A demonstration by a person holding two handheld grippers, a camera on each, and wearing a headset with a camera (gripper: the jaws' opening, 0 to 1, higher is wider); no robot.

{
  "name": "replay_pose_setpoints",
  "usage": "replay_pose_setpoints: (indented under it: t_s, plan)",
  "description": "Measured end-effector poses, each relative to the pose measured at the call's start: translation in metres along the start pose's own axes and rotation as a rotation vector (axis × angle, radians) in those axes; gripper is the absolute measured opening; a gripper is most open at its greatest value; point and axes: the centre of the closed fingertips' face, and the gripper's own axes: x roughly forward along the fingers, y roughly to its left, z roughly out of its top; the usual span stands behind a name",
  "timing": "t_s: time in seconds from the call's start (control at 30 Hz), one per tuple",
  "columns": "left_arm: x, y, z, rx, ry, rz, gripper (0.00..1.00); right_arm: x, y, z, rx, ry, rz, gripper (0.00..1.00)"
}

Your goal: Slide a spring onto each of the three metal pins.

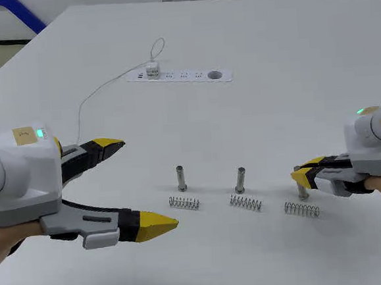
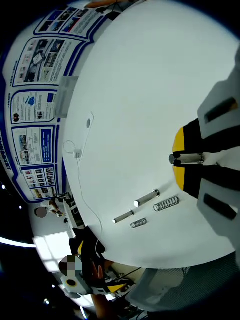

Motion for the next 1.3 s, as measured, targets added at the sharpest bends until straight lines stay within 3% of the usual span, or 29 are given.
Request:
replay_pose_setpoints:
  t_s: [0.4,0.93,1.3]
  plan:
    - [0.002,0.001,0.002,-0.009,-0.008,0.005,0.99,-0.006,-0.001,-0.001,-0.016,-0.077,0.000,0.08]
    - [0.004,-0.002,-0.002,-0.015,0.004,0.000,0.99,-0.011,-0.002,-0.001,0.029,-0.208,0.002,0.08]
    - [0.001,-0.003,0.000,-0.011,0.010,0.000,0.99,-0.007,-0.006,0.002,0.031,-0.231,-0.017,0.08]
